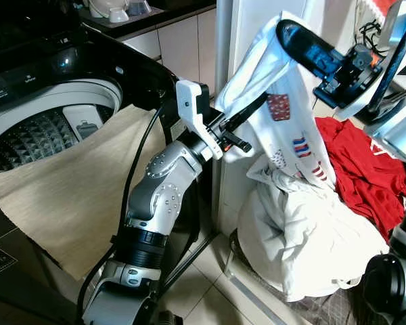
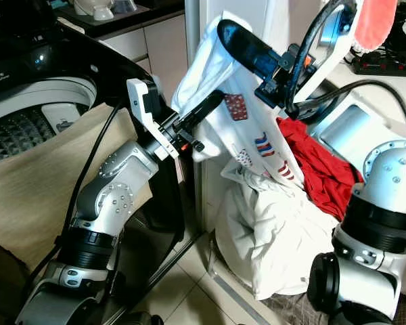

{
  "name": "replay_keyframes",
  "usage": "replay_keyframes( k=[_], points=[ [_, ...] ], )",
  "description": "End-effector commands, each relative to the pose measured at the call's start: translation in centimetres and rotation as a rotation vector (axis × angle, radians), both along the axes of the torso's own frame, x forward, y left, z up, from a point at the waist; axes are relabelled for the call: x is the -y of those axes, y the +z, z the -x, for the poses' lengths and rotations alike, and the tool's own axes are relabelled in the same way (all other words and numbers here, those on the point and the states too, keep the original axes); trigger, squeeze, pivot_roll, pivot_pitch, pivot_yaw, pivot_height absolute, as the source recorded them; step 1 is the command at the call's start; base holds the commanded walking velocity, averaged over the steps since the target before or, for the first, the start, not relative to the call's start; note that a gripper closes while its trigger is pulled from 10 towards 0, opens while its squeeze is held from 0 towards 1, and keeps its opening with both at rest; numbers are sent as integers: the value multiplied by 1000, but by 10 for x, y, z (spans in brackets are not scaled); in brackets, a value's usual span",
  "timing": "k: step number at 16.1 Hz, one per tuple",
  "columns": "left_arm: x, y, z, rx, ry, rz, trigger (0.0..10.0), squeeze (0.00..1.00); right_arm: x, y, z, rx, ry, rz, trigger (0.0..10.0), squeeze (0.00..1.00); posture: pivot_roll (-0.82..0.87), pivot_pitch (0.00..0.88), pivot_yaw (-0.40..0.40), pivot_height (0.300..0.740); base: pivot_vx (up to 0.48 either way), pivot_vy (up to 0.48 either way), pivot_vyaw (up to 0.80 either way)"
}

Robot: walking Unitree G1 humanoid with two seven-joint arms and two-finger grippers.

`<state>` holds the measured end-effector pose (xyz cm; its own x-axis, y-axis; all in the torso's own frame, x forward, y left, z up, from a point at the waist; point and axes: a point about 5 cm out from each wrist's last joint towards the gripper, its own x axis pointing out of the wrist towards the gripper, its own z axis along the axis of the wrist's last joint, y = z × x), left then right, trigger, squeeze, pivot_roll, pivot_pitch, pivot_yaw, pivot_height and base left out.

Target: Clothes washing

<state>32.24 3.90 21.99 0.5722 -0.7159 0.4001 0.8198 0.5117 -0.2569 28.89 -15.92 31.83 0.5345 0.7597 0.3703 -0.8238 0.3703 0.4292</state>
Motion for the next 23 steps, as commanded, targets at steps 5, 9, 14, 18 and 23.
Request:
replay_keyframes(
  k=[5, 9, 14, 18, 23],
  points=[
    [-25, 10, -16, 26, 122, -42, 0, 0, 26, 8, 5, 44, -146, 17, 10000, 1000, -110, 0, 63, 740, 0, 0, 0],
    [-54, 43, -28, 124, 223, -74, 0, 0, 63, -10, 3, -10, -427, 118, 10000, 0, -87, 0, 69, 740, 0, 0, 0],
    [-123, 175, -47, 525, 570, -251, 0, 0, 56, -74, 6, -177, -527, 379, 10000, 0, -48, 0, 77, 740, 0, 0, 0],
    [-168, 294, -17, 912, 1103, -521, 0, 0, 45, -72, 1, -124, -553, 356, 10000, 0, -36, 0, 99, 740, 0, 0, 0],
    [-190, 217, -69, 442, 1019, -934, 10000, 0, 13, -85, 6, -103, -443, 408, 10000, 0, -28, 0, 101, 740, 0, 0, 0]
  ],
)
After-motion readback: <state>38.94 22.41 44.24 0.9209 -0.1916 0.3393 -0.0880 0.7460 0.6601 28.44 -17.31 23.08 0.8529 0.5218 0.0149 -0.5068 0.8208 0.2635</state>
